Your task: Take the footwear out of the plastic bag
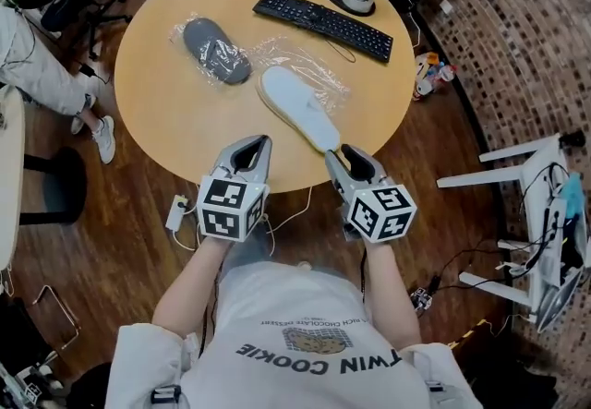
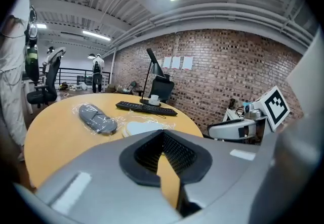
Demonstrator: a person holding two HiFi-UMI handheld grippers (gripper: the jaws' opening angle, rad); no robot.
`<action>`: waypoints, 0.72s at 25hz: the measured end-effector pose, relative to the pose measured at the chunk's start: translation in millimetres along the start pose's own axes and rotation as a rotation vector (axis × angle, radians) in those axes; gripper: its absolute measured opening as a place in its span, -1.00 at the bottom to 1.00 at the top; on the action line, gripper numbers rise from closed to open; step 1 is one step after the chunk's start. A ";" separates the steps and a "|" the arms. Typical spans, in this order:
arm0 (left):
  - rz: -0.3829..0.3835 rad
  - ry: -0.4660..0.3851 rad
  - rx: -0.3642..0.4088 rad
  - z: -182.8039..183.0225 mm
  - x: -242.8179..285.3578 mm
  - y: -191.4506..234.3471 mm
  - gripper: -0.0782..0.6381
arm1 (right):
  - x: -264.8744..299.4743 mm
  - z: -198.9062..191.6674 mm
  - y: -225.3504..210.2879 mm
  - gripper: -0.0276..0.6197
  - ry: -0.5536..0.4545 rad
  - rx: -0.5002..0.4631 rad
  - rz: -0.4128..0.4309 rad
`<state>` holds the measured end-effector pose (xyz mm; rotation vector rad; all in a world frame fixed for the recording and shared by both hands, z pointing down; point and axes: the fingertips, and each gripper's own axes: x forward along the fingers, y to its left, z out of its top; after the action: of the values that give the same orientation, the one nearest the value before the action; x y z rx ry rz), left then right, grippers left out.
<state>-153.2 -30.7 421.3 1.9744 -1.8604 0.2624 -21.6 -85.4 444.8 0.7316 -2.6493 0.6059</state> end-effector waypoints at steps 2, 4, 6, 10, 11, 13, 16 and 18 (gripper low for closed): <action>0.036 -0.009 0.001 -11.4 -14.5 -27.3 -0.76 | -22.3 -9.9 5.2 -0.50 -0.002 -0.028 0.038; 0.079 -0.013 0.005 -23.3 -32.6 -51.4 -0.76 | -43.2 -21.5 12.4 -0.55 -0.008 -0.054 0.074; 0.116 -0.021 0.001 -32.0 -51.9 -73.5 -0.76 | -64.5 -33.1 23.3 -0.59 -0.008 -0.074 0.122; 0.159 -0.029 -0.005 -46.5 -87.6 -116.6 -0.76 | -107.0 -54.7 45.6 -0.62 0.006 -0.110 0.185; 0.170 -0.024 -0.005 -51.9 -97.3 -127.3 -0.76 | -117.7 -61.1 51.8 -0.63 0.014 -0.115 0.199; 0.188 -0.012 -0.005 -62.4 -114.3 -148.0 -0.76 | -139.1 -72.2 63.5 -0.64 0.024 -0.117 0.229; 0.198 0.005 -0.001 -71.0 -130.5 -174.1 -0.76 | -166.3 -81.5 78.0 -0.68 0.024 -0.129 0.259; 0.190 0.013 0.003 -73.7 -138.5 -190.2 -0.76 | -181.4 -85.6 85.5 -0.70 0.020 -0.133 0.267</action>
<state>32.3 130.2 398.8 1.7937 -2.0425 0.3325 96.2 95.9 416.9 0.3357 -2.7587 0.4937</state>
